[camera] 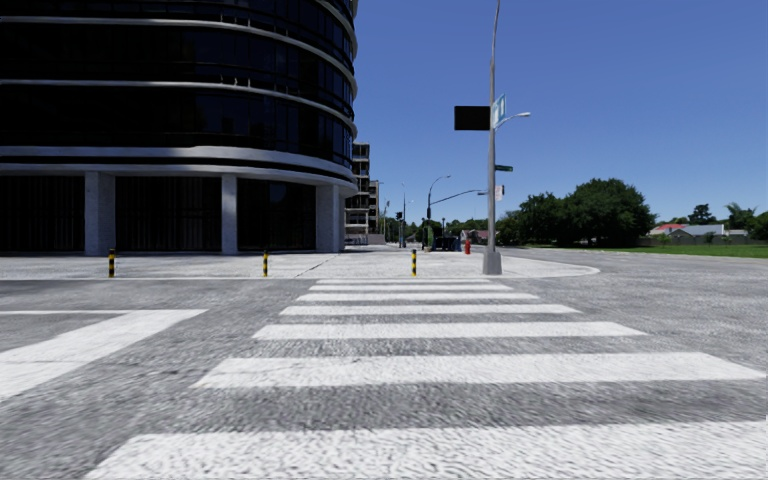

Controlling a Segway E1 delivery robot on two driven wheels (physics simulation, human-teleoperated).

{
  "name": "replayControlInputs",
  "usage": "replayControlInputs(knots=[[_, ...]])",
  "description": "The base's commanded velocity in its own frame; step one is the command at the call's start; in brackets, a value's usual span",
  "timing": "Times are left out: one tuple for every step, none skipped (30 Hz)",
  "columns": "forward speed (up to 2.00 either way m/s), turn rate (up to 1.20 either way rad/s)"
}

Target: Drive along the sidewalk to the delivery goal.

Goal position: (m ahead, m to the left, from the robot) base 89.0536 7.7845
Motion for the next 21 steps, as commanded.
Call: replayControlInputs(knots=[[1.91, 0.0], [1.91, 0.0], [1.91, 0.0], [1.89, 0.0], [1.89, 0.0], [1.6, 0.0], [1.28, 0.0], [1.08, 0.0], [1.08, 0.0], [1.01, 0.0], [1.0, 0.0], [0.99, 0.0], [0.99, 0.0], [0.99, 0.0], [0.99, 0.0], [0.99, 0.0], [0.99, 0.0], [0.99, 0.0], [0.99, 0.0], [0.99, 0.0], [0.99, 0.0]])
